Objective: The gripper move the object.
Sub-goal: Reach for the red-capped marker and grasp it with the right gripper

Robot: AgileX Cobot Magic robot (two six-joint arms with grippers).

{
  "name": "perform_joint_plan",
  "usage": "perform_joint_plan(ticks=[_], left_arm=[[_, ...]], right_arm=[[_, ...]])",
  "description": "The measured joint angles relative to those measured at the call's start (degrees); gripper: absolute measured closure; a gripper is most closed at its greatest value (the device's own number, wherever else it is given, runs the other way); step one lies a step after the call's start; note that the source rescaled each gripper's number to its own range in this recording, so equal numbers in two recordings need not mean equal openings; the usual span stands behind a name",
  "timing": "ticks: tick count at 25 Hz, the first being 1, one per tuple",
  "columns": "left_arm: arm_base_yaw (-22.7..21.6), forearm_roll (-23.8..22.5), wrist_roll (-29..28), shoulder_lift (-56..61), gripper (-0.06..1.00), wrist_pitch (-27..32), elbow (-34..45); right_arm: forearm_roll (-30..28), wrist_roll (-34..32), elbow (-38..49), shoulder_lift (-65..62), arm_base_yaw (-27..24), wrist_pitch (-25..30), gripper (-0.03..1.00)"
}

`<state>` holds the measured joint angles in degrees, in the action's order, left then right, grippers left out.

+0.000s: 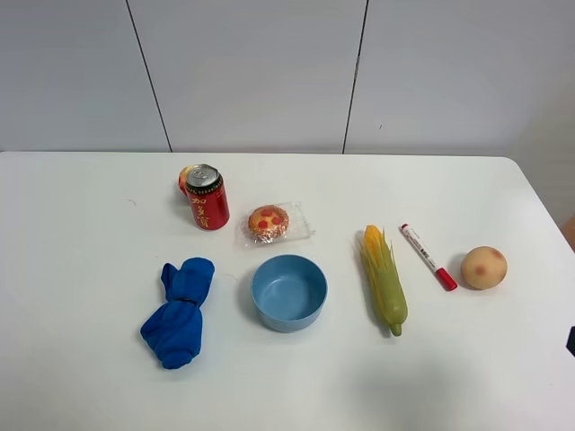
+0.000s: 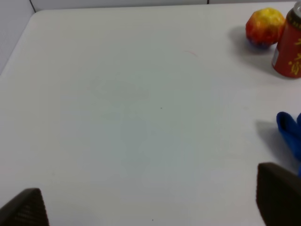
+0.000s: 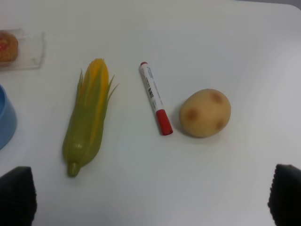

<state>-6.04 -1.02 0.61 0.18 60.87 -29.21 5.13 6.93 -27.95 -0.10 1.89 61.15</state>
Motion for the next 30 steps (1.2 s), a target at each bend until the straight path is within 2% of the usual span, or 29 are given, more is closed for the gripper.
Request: perform_joint_plan(ticks=[17, 22, 26, 30], left_arm=[[0.0, 0.0, 0.02, 0.0, -0.06, 0.0, 0.0], [0.0, 0.0, 0.02, 0.0, -0.06, 0.0, 0.0], [0.0, 0.0, 0.02, 0.0, -0.06, 0.0, 0.0], [0.0, 0.0, -0.05, 0.0, -0.06, 0.0, 0.0]], right_arm=[[-1.47, -1.93, 0.0, 0.0, 0.0, -0.06, -0.03], [-4.67, -6.93, 0.0, 0.0, 0.0, -0.11, -0.02], [-8.06, -15.89, -0.55, 2.22, 0.0, 0.25, 0.11], [-8.67, -18.02, -2.67, 10.75, 0.0, 1.54, 0.18]])
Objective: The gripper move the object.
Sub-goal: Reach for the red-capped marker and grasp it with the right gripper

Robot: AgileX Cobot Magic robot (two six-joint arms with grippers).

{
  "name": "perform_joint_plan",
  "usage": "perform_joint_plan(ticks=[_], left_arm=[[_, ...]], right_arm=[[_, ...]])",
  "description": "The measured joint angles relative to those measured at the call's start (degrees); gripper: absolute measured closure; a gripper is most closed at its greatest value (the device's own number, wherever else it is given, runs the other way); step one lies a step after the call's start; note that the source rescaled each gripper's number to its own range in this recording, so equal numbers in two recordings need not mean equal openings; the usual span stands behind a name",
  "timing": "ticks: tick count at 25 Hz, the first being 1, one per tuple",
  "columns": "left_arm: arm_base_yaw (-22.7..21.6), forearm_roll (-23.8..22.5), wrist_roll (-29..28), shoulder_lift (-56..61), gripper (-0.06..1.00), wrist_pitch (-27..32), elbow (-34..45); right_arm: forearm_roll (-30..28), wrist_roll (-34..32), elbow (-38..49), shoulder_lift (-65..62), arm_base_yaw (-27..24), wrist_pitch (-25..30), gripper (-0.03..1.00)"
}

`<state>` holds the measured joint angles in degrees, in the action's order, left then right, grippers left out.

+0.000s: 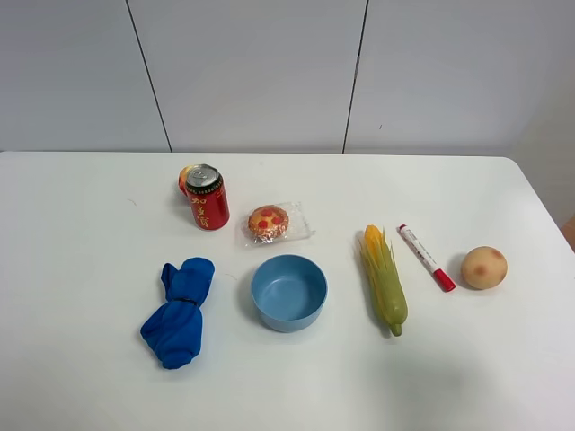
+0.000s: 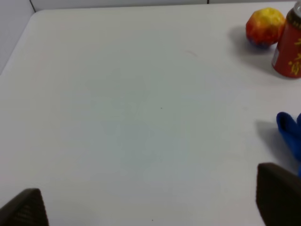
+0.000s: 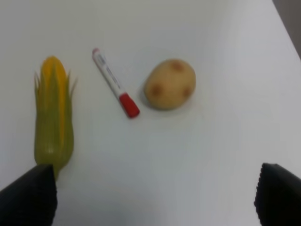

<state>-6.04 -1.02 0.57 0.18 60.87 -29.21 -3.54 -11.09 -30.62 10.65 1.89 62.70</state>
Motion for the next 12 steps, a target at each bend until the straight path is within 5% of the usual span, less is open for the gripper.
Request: perform_joint_plan(ticks=[12], left_arm=[[0.0, 0.0, 0.07, 0.0, -0.06, 0.0, 0.0]], right_arm=[[-3.44, 3.72, -17.84, 28.58, 2.49, 1.07, 0.19]])
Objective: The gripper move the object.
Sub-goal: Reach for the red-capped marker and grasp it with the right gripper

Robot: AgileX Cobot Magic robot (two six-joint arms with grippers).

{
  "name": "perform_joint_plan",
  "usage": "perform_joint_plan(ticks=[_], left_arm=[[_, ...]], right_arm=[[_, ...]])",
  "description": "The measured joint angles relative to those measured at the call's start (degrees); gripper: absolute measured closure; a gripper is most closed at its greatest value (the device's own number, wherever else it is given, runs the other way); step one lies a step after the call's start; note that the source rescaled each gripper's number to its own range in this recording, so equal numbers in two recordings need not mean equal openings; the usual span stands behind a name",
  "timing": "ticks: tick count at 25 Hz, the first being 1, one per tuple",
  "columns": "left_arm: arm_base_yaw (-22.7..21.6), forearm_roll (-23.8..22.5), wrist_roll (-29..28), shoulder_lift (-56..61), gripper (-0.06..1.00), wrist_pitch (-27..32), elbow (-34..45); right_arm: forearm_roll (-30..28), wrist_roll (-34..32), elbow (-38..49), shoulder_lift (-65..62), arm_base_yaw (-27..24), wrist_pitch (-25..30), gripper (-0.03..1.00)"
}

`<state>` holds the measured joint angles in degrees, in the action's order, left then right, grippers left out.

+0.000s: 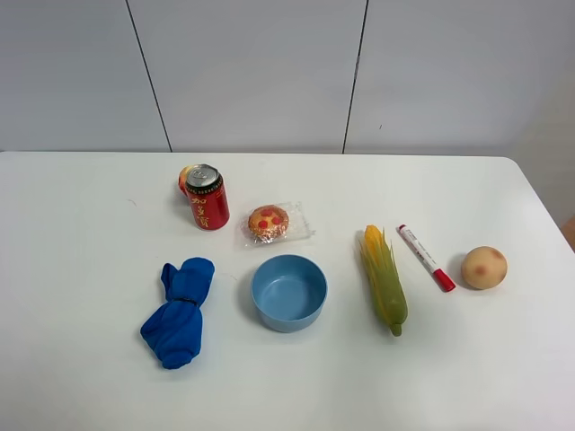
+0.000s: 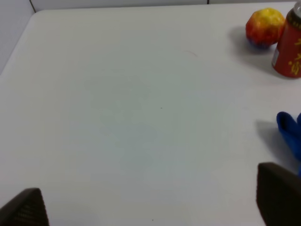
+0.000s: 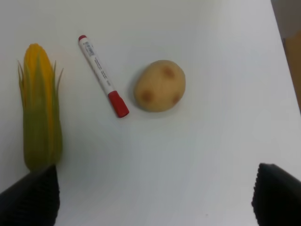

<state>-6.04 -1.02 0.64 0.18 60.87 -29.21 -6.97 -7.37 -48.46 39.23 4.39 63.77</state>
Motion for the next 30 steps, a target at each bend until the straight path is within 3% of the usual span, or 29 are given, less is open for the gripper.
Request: perform_joint_plan(ticks=[5, 23, 30], left_arm=[[0.0, 0.0, 0.0, 0.0, -0.06, 0.0, 0.0], [0.0, 0.0, -0.08, 0.0, -0.06, 0.0, 0.0], [0.0, 0.0, -0.03, 0.0, -0.06, 0.0, 0.0]], right_arm=[[0.0, 4.71, -5.36, 11.2, 0.17, 0.0, 0.19], [1.18, 5.07, -9.17, 34.41, 0.17, -4.36, 0.12], [5.32, 12.63, -9.17, 41.66, 0.17, -4.49, 0.12]])
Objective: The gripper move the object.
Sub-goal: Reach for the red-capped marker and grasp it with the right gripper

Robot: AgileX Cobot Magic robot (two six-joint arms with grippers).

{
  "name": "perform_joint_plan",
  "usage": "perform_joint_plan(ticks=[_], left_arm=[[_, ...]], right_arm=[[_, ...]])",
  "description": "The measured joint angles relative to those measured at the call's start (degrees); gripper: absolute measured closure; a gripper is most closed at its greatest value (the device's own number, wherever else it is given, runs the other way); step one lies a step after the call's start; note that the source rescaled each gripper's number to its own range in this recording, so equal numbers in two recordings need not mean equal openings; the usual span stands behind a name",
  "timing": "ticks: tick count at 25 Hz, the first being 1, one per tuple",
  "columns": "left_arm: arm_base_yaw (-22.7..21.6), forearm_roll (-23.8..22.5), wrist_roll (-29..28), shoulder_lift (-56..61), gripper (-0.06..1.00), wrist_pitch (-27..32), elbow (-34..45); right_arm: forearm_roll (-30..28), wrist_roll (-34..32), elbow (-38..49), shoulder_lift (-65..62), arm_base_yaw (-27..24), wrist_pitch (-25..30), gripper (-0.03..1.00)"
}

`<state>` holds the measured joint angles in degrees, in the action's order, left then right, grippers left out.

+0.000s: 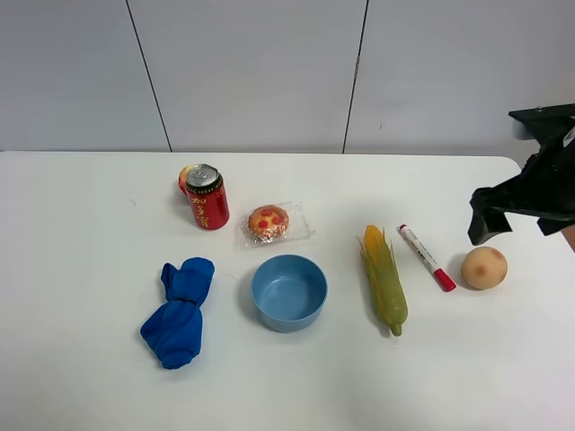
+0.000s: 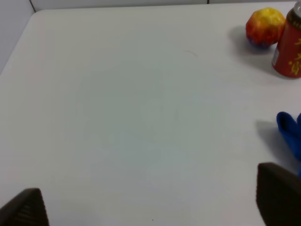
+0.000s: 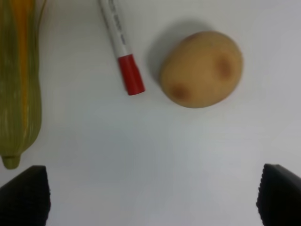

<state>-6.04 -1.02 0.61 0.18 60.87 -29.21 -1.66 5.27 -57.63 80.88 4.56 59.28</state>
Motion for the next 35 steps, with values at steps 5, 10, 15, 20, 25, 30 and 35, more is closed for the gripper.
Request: perform_joint_plan(ticks=[5, 10, 15, 20, 25, 30, 35], left_arm=[[0.0, 0.0, 0.0, 0.0, -0.06, 0.0, 0.0], [0.0, 0.0, 0.0, 0.0, -0.06, 0.0, 0.0], [0.0, 0.0, 0.0, 0.0, -0.06, 0.0, 0.0], [0.0, 0.0, 0.0, 0.0, -0.06, 0.0, 0.0], [0.0, 0.0, 0.0, 0.0, -0.06, 0.0, 0.0], [0.0, 0.0, 0.0, 0.0, -0.06, 0.0, 0.0], [0.0, 0.0, -0.06, 0.0, -0.06, 0.0, 0.0]], right_arm=[[0.05, 1.39, 0.0, 3.38, 0.0, -0.5, 0.12], [0.54, 1.72, 0.0, 6.32, 0.0, -2.08, 0.12], [0.97, 1.99, 0.0, 6.54, 0.0, -3.92, 0.12], [1.29, 4.6, 0.0, 7.43, 0.0, -4.66, 0.12], [1.66, 6.14, 0.0, 7.69, 0.0, -5.0, 0.12], [1.12, 10.23, 0.0, 8.86, 0.0, -7.04, 0.12], [1.19, 11.77, 0.0, 12.47, 0.0, -8.9, 0.12]])
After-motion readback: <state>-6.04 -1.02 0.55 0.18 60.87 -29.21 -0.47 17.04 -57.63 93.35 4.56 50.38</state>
